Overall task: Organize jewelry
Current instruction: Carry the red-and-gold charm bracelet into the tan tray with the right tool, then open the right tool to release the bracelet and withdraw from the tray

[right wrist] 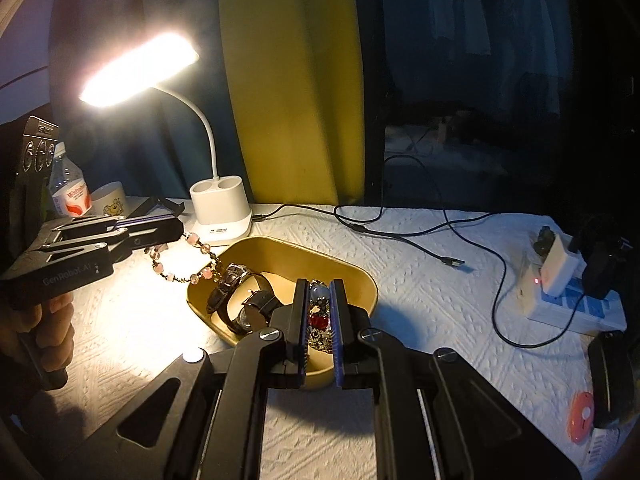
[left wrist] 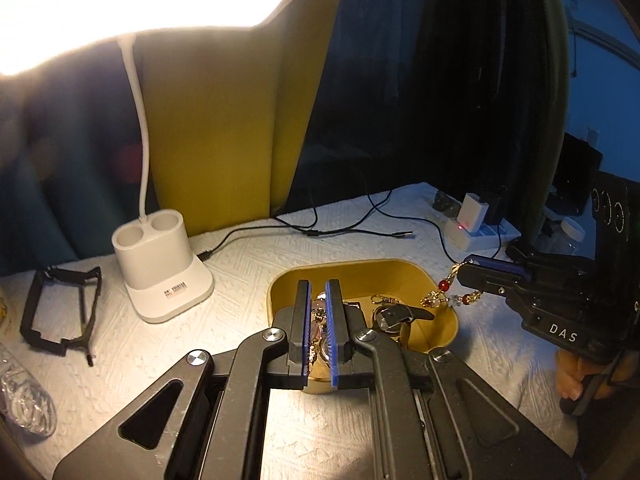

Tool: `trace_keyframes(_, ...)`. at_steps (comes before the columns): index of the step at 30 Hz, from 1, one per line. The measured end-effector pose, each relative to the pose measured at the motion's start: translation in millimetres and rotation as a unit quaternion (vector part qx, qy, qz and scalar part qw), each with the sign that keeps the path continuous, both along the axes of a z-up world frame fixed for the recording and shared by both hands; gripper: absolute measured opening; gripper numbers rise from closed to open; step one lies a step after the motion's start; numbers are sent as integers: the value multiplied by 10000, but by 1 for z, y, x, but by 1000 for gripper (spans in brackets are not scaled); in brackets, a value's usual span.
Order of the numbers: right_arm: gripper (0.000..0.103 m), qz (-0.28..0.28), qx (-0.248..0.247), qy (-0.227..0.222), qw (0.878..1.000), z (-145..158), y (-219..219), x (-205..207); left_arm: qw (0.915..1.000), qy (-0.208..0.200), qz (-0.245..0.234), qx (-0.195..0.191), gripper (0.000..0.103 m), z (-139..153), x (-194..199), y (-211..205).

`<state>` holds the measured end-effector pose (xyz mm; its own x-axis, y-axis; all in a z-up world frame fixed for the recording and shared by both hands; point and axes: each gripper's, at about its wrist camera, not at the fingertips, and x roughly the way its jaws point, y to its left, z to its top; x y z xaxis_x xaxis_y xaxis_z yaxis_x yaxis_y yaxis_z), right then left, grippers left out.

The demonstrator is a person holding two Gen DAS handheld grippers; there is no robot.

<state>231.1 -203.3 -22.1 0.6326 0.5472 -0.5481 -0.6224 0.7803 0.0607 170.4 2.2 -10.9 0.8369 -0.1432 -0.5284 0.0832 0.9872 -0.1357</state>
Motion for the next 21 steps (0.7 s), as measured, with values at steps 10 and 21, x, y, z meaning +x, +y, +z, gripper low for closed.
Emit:
trace_keyframes(10, 10, -44, -98, 229, 9997, -13, 4, 13, 9989, 427, 119, -154, 11, -17, 19, 4)
trace_keyframes(21, 31, -144, -33, 152, 9998, -10, -3, 6, 9990, 344, 172, -246, 42, -11, 8, 6)
